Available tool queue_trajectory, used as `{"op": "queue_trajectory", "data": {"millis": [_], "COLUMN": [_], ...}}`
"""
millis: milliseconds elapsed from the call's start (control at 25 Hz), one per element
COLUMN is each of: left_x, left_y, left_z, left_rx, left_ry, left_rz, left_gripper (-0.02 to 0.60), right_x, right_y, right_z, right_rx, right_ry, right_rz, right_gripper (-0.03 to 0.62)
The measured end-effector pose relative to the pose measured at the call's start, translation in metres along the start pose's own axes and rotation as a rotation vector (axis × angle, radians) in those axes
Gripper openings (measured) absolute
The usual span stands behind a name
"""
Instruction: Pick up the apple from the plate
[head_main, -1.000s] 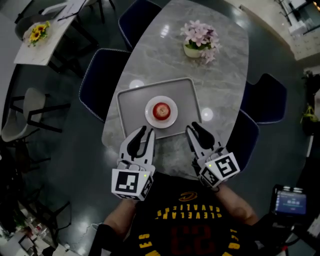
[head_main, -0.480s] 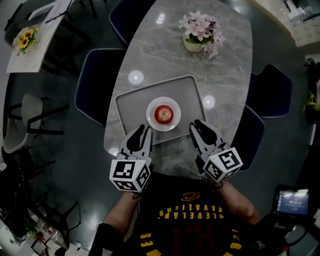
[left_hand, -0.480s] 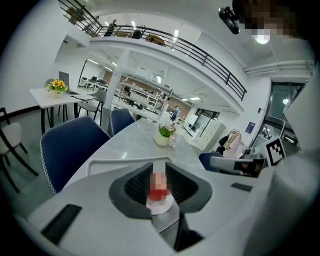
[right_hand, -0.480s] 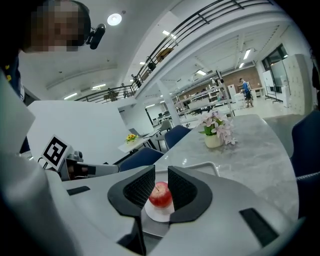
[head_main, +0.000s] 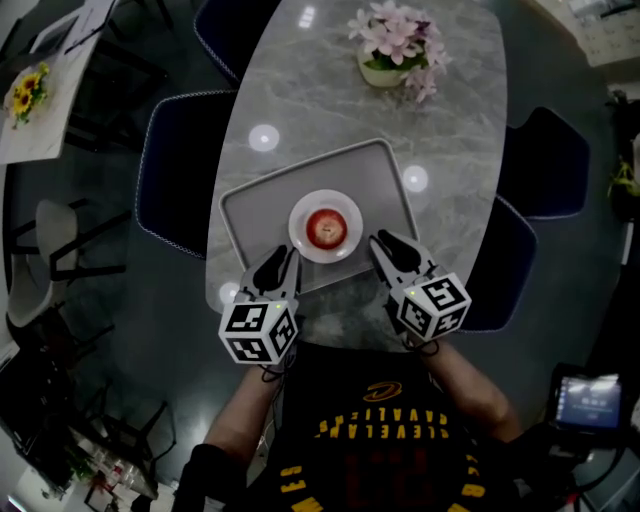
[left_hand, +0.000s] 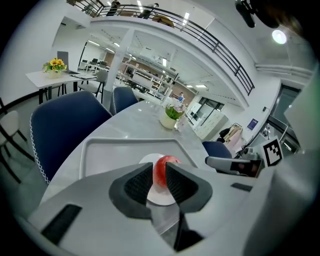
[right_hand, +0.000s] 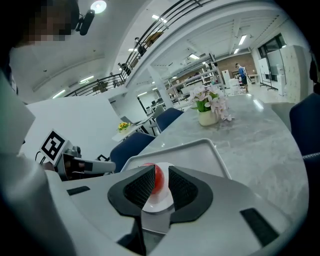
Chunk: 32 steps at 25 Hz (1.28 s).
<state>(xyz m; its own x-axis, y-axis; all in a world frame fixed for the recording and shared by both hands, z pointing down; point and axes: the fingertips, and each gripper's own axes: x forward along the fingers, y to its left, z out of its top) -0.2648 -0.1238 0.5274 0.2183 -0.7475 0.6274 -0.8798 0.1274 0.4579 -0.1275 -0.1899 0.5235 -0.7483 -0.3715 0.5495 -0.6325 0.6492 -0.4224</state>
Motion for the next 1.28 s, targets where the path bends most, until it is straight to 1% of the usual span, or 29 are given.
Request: {"op": "queue_trajectory", "data": {"millis": [240, 360, 520, 720, 880, 1080, 1280], "left_x": [0.020, 0.030, 0.037, 0.042, 0.044, 0.046, 0.047], "left_y": [0.012, 0.020, 0.031, 0.037, 0.039, 0.043, 0.044], "left_z": [-0.011, -0.018, -0.029, -0.038, -0.043, -0.049, -0.052], "left_rx": [-0.020, -0.052, -0.092, -0.146, -0.191, -0.265, -0.294], "left_ry": [0.056, 0.081, 0.117, 0.157, 0.184, 0.206, 0.226], "left_rz": [-0.006, -0.008, -0.005, -0.026, -0.037, -0.040, -0.049], "left_gripper": [0.067, 0.067, 0.067, 0.067, 0.067, 0.067, 0.067], "right_x": [0.017, 0.024, 0.033, 0.041, 0.044, 0.049, 0.051], "right_y": [-0.016, -0.020, -0.023, -0.029, -0.031, -0.031, -0.032], "right_z": [-0.018, -0.028, -0.042, -0.053, -0.058, -0.061, -0.065], "right_rx": [0.007, 0.012, 0.049, 0.082, 0.104, 0.149, 0.192], "right_ry": [0.064, 0.094, 0.135, 0.170, 0.200, 0.251, 0.298], "right_rz": [-0.036, -0.044, -0.054, -0.080, -0.096, -0.103, -0.114], "right_gripper": [0.072, 0.072, 0.072, 0.072, 0.072, 0.072, 0.072]}}
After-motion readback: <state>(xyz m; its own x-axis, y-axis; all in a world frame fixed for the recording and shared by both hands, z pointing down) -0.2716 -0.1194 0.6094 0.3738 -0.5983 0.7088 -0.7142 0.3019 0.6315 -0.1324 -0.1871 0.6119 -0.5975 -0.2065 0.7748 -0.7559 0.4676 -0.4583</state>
